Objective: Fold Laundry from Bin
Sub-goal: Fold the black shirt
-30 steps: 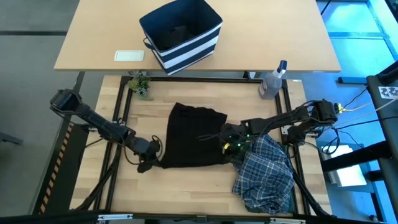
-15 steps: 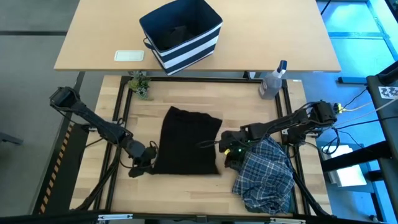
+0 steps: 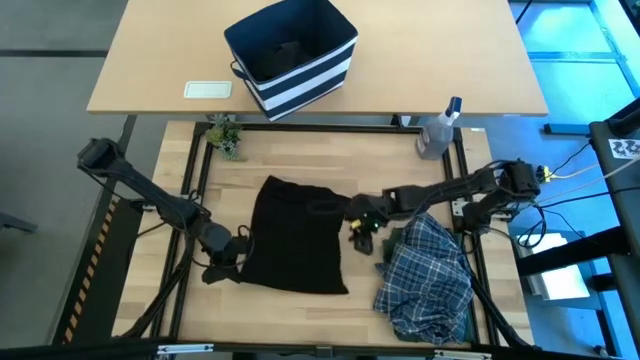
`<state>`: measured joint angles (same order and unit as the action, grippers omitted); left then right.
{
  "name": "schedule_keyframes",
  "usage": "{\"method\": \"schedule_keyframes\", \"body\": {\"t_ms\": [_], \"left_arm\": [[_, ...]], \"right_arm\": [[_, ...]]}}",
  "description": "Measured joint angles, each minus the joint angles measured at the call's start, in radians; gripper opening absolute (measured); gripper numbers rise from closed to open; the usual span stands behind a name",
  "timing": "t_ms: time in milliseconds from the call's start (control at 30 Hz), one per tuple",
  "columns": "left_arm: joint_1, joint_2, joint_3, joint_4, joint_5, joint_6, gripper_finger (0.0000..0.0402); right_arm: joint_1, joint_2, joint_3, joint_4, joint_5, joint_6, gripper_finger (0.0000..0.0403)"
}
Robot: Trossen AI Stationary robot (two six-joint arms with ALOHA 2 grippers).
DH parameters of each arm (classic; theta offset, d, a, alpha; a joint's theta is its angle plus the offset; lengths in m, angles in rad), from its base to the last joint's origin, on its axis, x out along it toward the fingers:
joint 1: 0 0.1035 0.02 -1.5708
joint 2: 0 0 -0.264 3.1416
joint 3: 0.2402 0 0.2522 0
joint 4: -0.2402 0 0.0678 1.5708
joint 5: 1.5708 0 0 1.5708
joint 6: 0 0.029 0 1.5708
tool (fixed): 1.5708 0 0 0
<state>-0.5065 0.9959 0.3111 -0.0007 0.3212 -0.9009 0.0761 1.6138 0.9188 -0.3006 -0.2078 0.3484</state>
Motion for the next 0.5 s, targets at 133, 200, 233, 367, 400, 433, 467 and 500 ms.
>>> {"method": "schedule_keyframes", "body": {"t_ms": [133, 200, 233, 367, 400, 433, 467, 500], "left_arm": [[-0.007, -0.044, 0.003, -0.222, 0.016, -0.109, 0.0005], [-0.008, -0.057, 0.003, -0.309, 0.024, -0.133, 0.0006], [-0.008, -0.063, 0.002, -0.333, 0.025, -0.137, 0.0006], [-0.007, -0.102, 0.002, -0.348, 0.014, -0.131, 0.0006], [-0.007, -0.113, 0.002, -0.363, 0.006, -0.134, 0.0006], [-0.006, -0.122, 0.002, -0.39, -0.004, -0.143, 0.0006], [-0.006, -0.128, 0.003, -0.424, -0.015, -0.158, 0.0006], [-0.006, -0.131, 0.002, -0.456, -0.02, -0.172, 0.0006]], "right_arm": [[-0.067, 0.0, 0.032, -0.016, 0.097, -0.068, 0.0169], [-0.101, 0.0, 0.037, -0.016, 0.114, -0.091, 0.0168], [-0.119, 0.0, 0.037, -0.013, 0.119, -0.096, 0.0168], [-0.173, 0.0, 0.037, -0.014, 0.119, -0.12, 0.0168], [-0.182, 0.0, 0.037, -0.013, 0.119, -0.122, 0.0168], [-0.189, 0.0, 0.037, -0.01, 0.119, -0.122, 0.0168], [-0.195, 0.0, 0.037, -0.009, 0.117, -0.122, 0.0168], [-0.198, 0.0, 0.037, -0.01, 0.114, -0.123, 0.0168]]}}
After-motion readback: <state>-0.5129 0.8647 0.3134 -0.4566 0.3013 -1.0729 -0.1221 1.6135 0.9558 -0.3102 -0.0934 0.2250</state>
